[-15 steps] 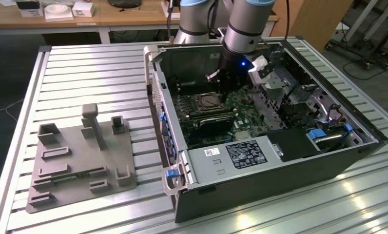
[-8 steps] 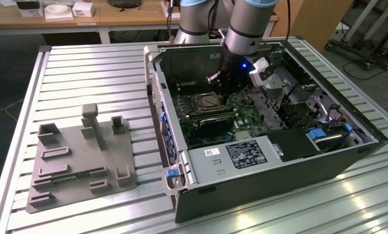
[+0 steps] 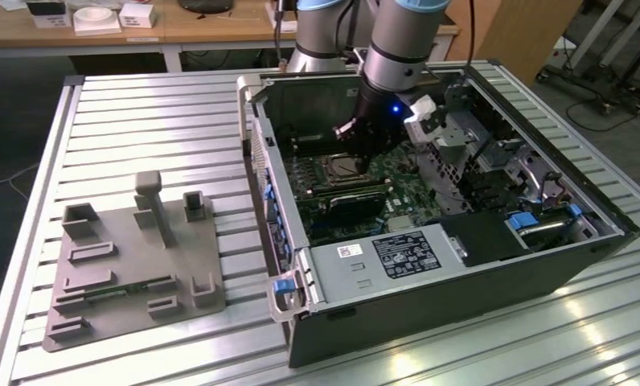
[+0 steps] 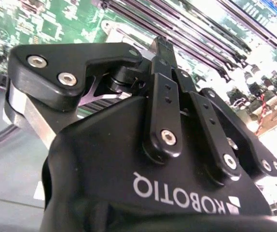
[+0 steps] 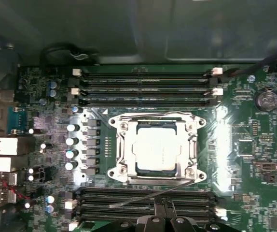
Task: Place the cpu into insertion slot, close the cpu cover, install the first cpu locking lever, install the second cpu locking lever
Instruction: 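Install the second cpu locking lever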
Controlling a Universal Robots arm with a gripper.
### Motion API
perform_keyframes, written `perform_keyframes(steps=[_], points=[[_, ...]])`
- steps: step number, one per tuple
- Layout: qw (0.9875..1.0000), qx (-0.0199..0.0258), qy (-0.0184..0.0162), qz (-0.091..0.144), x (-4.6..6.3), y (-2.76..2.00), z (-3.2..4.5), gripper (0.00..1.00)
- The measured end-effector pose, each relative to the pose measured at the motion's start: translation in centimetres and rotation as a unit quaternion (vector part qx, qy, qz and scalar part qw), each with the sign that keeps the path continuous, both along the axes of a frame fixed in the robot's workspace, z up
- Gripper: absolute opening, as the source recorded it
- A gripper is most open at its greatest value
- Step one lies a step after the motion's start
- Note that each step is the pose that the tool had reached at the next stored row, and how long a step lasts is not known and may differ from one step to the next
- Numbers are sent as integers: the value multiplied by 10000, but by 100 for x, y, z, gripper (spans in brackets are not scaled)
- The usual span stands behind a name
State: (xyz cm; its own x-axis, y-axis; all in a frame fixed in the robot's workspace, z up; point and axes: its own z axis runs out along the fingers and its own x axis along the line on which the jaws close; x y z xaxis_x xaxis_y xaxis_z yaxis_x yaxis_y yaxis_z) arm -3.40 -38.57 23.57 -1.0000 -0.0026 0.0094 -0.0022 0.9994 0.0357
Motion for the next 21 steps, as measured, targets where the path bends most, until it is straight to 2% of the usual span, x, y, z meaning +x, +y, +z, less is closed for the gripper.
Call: perform_keyframes(steps=[8, 16, 21], points=[[10000, 0, 0, 0, -94, 0, -7, 10], [10000, 0, 0, 0, -101, 0, -8, 10], [10000, -2, 14, 0, -102, -1, 4, 10]])
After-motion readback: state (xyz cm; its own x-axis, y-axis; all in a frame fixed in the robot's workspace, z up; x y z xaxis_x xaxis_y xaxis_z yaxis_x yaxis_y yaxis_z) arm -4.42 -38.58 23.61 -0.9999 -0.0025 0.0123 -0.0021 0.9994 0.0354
